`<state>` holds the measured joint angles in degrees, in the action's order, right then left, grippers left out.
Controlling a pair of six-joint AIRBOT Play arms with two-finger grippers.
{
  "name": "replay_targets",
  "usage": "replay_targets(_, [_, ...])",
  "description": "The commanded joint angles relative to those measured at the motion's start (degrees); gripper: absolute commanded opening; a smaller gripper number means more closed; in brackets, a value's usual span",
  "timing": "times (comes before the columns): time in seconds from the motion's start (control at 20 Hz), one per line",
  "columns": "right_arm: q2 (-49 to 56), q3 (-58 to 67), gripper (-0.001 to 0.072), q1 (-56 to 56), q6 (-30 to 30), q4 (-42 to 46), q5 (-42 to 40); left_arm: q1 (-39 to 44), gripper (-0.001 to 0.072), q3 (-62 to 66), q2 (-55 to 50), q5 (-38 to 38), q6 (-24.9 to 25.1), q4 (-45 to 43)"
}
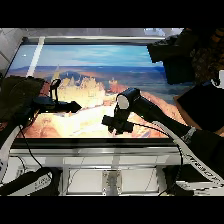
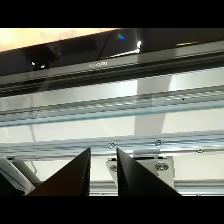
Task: Fold the clothes and pants, and hang the long-sleeved shirts on hangers.
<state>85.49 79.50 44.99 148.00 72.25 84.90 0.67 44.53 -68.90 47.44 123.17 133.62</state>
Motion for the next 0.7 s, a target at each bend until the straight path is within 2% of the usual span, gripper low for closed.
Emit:
replay_targets(0.0, [0.04,0.04,0.0189,0.02,-1.14,0.44,-2.49,-0.04,0.0316,0.00,-0.04,-1.70,0.02,0.07])
replay_targets(0.05, [0.04,0.04,0.0190,0.02,-3.26,2.54,-2.21,-0.22,0.0192,0.07,-0.04,-2.16,0.50,-1.33])
replay_targets(0.1, [0.04,0.02,0.0190,0.02,-5.40,4.02,-1.70,-0.52,0.0195,0.11,-0.04,-2.69,1.14,-4.37])
replay_targets(0.2, [0.02,0.04,0.0190,0.02,-11.52,5.35,-1.38,-1.75,0.0480,0.11,-0.04,-4.76,0.46,-14.32])
replay_targets(0.25, [0.02,0.02,0.0190,0.02,-17.59,7.02,-0.57,-2.75,0.0487,0.11,-0.04,-6.69,-2.43,-21.66])
replay_targets(0.35, [0.04,0.02,0.0188,-0.02,-33.55,14.60,-0.04,-5.55,0.0488,0.13,-0.04,-9.94,-12.48,-35.80])
replay_targets(0.45, [0.02,0.04,0.0160,-1.16,-37.46,23.19,0.37,-8.83,0.0488,0.66,-0.04,-10.03,-18.08,-48.65])
replay_targets(0.55, [0.02,0.02,0.0160,-3.58,-38.29,24.55,-2.23,-12.59,0.0499,0.98,-0.02,-8.66,-23.91,-61.83])
replay_targets(0.65, [0.04,0.02,0.0161,-5.38,-39.69,24.33,-4.96,-15.85,0.0499,1.11,-0.02,-8.85,-25.70,-70.84])
